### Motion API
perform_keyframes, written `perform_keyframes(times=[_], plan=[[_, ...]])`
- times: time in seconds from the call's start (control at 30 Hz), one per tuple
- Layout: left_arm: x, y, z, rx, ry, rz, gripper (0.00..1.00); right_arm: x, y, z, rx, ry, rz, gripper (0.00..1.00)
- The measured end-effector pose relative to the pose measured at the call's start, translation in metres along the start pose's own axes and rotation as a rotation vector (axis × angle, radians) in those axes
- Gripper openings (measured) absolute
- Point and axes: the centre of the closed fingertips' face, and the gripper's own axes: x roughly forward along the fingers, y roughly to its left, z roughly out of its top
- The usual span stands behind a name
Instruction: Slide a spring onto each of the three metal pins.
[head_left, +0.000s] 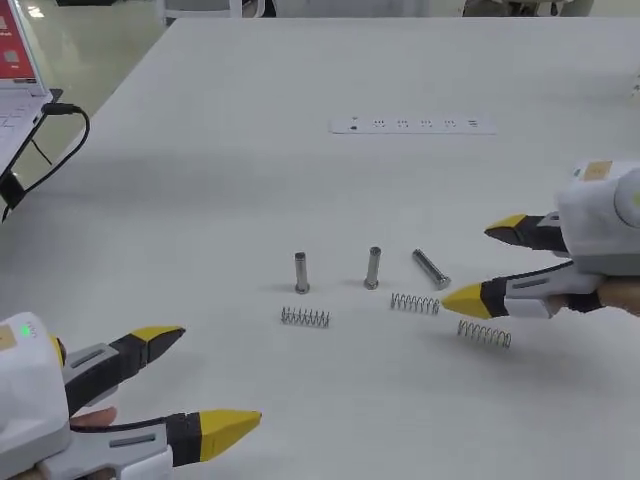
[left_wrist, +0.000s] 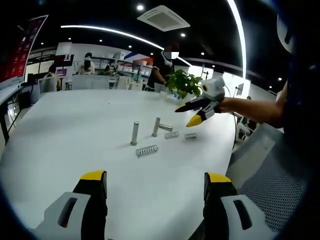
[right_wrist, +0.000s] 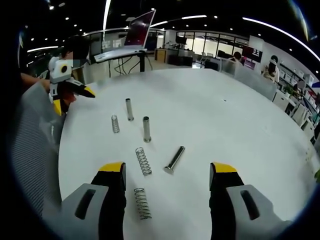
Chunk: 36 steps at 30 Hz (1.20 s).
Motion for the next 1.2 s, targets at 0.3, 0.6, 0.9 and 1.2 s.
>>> perform_keyframes(times=[0.3, 0.6, 0.9, 1.2], plan=[[0.000, 0.000, 0.000, 0.002, 0.001, 0.000, 0.76, 0.013, -0.004, 0.005, 0.003, 0.017, 0.006, 0.66], [0.000, 0.000, 0.000, 0.003, 0.002, 0.001, 0.76, 0.026, -0.011, 0.008, 0.000, 0.040, 0.000, 0.64], [0.000, 0.001, 0.001, 0.002, 0.000, 0.001, 0.76, 0.040, -0.016, 0.007, 0.004, 0.070, -0.007, 0.61], [0.001, 0.001, 0.000, 0.005, 0.003, -0.002, 0.76, 0.047, -0.022, 0.004, 0.014, 0.109, -0.019, 0.58]])
